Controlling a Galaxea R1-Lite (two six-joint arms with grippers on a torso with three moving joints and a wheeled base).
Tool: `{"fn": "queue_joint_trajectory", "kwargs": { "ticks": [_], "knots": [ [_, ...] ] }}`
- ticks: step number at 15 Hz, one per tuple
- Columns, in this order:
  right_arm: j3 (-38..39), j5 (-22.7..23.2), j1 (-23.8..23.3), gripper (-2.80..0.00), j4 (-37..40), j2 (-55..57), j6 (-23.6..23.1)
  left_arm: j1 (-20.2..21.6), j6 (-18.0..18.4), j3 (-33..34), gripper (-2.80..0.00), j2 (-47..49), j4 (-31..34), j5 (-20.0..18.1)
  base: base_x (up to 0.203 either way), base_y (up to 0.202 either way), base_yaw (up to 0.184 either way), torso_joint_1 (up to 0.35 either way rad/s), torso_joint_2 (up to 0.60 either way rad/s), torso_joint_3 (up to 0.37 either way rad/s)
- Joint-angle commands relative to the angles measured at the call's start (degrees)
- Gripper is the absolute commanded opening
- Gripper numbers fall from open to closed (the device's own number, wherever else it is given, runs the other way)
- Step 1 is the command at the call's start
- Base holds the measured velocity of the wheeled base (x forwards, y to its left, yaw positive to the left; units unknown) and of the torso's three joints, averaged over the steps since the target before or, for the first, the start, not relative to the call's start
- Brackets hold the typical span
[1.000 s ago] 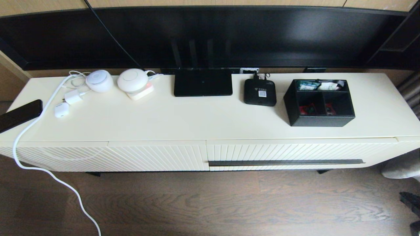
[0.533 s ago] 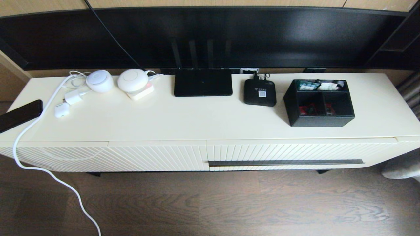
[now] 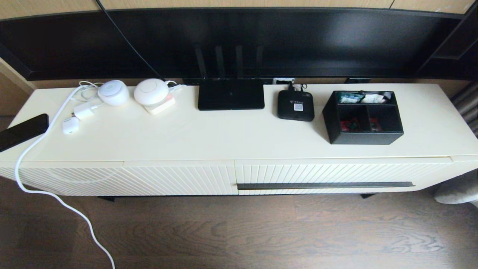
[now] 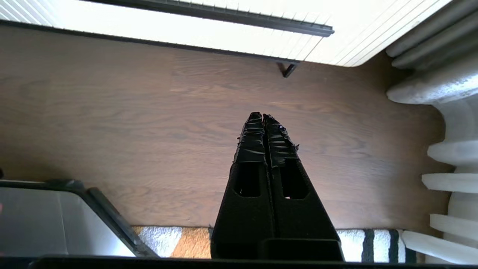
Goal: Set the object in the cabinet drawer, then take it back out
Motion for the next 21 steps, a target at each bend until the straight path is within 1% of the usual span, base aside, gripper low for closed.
{"fn": "queue_joint_trajectory", "kwargs": {
  "ticks": [1,3,4,6,7,9,11,21],
  "knots": [
    [0.56,0.5,0.0,-2.8,0.4,-1.18,0.31,0.0,0.03,0.05,-2.8,0.09,0.05,-0.01,0.0,0.0,0.0,0.0,0.0,0.0],
    [1.72,2.61,0.0,-2.8,-1.15,-1.17,0.18,0.0,0.03,-0.01,-2.8,0.09,0.05,-0.01,0.0,0.0,0.0,0.0,0.0,0.0],
    [2.32,4.53,0.0,-2.8,-1.83,-1.04,-0.06,0.0,0.03,-0.02,-2.8,0.09,0.03,-0.01,0.0,0.0,0.0,0.0,0.0,0.0],
    [3.03,4.5,0.0,-2.8,-3.68,-1.18,1.25,0.0,0.03,0.02,-2.8,0.09,0.05,-0.01,0.0,0.0,0.0,0.0,0.0,0.0],
    [4.22,4.29,0.0,-2.8,-7.45,-1.18,2.4,0.0,0.03,-0.04,-2.8,0.06,0.05,-0.01,0.0,0.0,0.0,0.0,0.0,0.0],
    [7.84,4.07,0.0,-2.8,-17.51,-1.18,3.65,0.0,0.03,-0.04,-2.8,0.03,0.05,-0.01,0.0,0.0,0.0,0.0,0.0,0.0],
    [8.2,4.0,0.0,-2.8,-17.35,-1.18,4.84,0.0,0.03,-0.03,-2.8,0.09,0.05,-0.01,0.0,0.0,0.0,0.0,0.0,0.0],
    [8.2,4.0,0.0,-2.8,-17.35,-1.18,4.85,-0.06,0.03,-0.04,-2.8,0.02,0.05,-0.01,0.0,0.0,0.0,0.0,0.0,0.0]
  ]
}}
